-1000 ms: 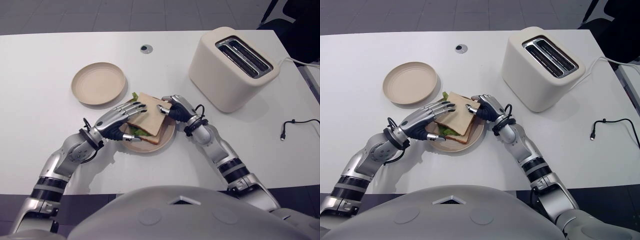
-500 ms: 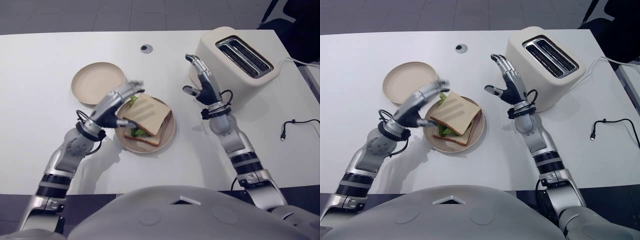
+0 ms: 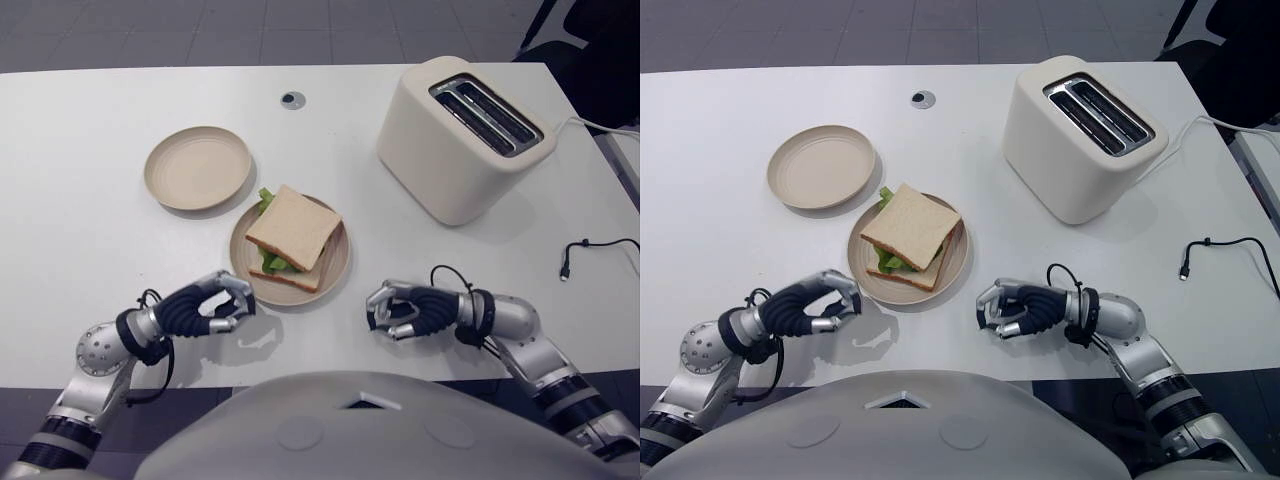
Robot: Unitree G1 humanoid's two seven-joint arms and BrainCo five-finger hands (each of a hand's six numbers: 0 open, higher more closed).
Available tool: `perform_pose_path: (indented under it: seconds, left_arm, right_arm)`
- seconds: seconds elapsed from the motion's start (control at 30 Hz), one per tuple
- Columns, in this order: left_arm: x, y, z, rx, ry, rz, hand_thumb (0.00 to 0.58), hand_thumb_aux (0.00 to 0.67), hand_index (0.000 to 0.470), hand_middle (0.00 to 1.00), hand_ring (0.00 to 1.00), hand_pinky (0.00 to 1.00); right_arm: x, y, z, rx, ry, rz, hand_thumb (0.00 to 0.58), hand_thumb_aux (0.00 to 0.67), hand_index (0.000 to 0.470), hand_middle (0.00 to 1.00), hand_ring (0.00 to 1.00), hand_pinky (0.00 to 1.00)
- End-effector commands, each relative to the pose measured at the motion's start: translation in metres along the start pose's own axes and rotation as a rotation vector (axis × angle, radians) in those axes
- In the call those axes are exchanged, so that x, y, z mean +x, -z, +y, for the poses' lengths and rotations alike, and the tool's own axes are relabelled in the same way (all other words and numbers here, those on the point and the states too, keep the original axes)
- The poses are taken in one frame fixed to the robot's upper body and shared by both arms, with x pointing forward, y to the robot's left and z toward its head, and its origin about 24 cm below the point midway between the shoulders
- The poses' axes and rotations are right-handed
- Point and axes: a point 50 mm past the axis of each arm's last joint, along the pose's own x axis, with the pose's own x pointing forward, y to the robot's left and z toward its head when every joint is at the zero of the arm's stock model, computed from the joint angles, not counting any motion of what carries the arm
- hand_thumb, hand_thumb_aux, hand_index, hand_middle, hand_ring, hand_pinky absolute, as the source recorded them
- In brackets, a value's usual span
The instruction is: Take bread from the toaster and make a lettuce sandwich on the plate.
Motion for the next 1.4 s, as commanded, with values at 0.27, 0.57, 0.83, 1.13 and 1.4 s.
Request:
perform_pose_path:
  seconds: [0.27,0.57,0.83,1.13,1.4]
  left_arm:
    - [0.074,0.052,-0.009,0.31,0.072,0.232,0.58,0.67,0.47,1.0,1.0,1.0]
    - [0.145,0.05,0.066,0.488,-0.368,0.167,0.58,0.67,0.47,1.0,1.0,1.0]
    - [0.094,-0.031,0.057,0.143,-0.597,-0.472,0.0,0.0,0.0,0.0,0.0,0.0]
    - [0.088,-0.008,0.1,0.082,-1.147,-0.288,0.0,0.0,0.0,0.0,0.0,0.0]
    - [0.095,-0.004,0.093,0.059,-1.144,-0.284,0.0,0.0,0.0,0.0,0.0,0.0]
  right_arm:
    - [0.08,0.028,-0.012,-0.231,0.074,0.146,0.58,0.67,0.47,1.0,1.0,1.0]
    - [0.094,0.052,-0.089,-0.305,0.625,0.352,0.58,0.67,0.47,1.0,1.0,1.0]
    - [0.047,-0.027,-0.104,-0.213,0.928,-0.192,0.0,0.0,0.0,0.0,0.0,0.0]
    - [0.038,-0.025,-0.124,-0.276,1.222,-0.108,0.0,0.0,0.0,0.0,0.0,0.0]
    - [0.049,-0.019,-0.122,-0.23,1.214,-0.118,0.0,0.0,0.0,0.0,0.0,0.0]
